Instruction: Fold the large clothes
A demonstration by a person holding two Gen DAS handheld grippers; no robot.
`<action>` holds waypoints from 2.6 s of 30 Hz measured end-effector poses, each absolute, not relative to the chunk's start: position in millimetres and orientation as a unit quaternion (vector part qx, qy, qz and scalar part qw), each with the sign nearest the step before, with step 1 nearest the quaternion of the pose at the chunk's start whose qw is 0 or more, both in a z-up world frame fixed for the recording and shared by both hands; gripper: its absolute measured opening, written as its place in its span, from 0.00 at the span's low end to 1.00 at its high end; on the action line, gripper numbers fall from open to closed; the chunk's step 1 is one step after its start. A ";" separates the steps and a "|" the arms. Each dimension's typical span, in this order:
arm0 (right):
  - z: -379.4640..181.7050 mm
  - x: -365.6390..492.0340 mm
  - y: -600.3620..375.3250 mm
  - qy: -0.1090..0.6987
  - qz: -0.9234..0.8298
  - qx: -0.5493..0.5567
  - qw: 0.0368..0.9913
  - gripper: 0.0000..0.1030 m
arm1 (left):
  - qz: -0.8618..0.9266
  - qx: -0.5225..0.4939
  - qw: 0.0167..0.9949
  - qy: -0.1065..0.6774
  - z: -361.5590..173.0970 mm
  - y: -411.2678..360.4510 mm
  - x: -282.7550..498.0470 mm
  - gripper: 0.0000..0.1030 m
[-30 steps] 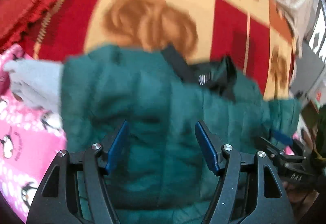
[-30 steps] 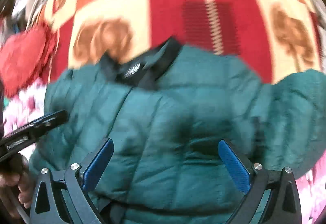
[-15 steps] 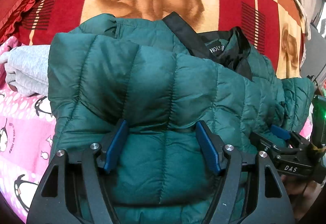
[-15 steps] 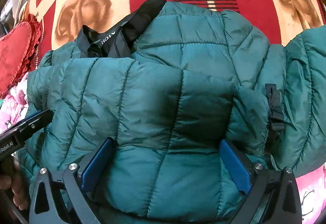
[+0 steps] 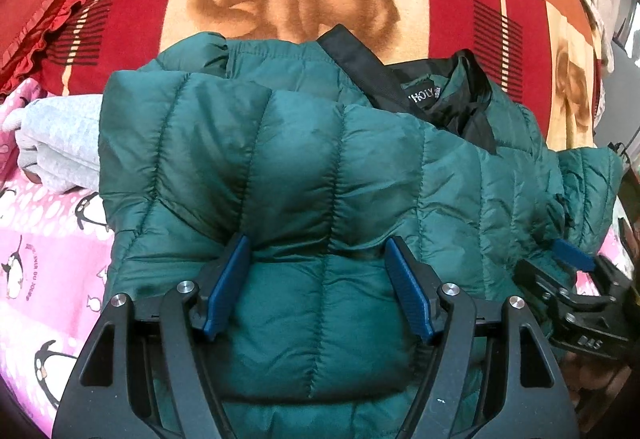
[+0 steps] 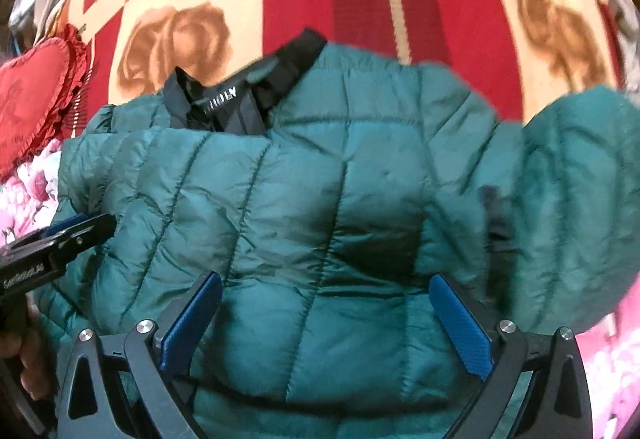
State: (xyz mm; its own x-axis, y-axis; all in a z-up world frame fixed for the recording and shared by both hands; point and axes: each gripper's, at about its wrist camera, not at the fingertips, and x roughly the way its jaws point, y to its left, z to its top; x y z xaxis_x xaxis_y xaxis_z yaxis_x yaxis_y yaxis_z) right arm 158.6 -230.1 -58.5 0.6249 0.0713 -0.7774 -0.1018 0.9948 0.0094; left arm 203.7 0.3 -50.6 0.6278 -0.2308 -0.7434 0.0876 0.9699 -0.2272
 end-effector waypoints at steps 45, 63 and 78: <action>8.4 133.1 -622.6 0.267 -0.225 0.222 0.910 0.15 | -0.060 -0.069 0.912 0.401 -26.1 -2.9 170.8 0.68; -17.3 98.4 -331.7 0.317 -0.006 0.168 0.933 0.15 | 0.097 0.031 0.893 0.439 -30.1 45.8 155.5 0.68; -57.5 150.3 -247.7 0.390 0.157 0.145 0.895 0.15 | 0.020 -0.054 0.889 0.454 -30.4 38.3 166.4 0.68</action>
